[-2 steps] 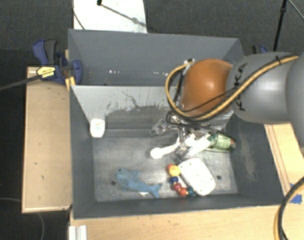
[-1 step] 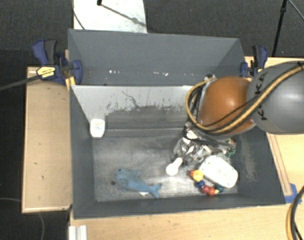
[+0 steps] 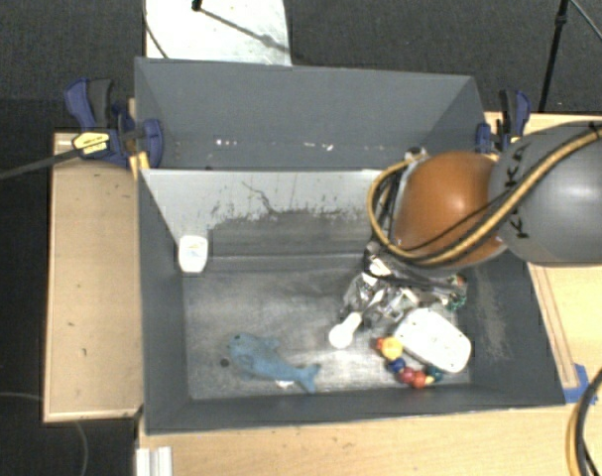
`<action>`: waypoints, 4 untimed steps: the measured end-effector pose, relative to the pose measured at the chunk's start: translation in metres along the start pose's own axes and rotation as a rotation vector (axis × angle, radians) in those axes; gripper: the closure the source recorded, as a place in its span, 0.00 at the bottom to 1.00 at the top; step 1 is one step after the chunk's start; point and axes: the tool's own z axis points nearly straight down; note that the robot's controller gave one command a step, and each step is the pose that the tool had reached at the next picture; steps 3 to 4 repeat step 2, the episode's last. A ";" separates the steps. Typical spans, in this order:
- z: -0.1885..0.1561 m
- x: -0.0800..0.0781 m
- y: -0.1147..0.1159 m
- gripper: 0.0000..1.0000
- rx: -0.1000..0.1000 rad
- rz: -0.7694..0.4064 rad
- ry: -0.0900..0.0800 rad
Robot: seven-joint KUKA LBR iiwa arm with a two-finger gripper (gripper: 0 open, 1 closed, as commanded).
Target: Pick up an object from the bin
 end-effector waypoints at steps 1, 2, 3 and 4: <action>-0.040 -0.008 -0.006 1.00 -0.010 -0.012 0.015; -0.063 0.000 -0.017 1.00 0.003 -0.018 0.000; -0.063 0.000 -0.017 1.00 0.003 -0.018 0.000; -0.063 0.000 -0.017 1.00 0.003 -0.018 0.000</action>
Offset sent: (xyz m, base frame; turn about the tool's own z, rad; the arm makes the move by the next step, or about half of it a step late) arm -0.0111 -0.0426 -0.0036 -0.0303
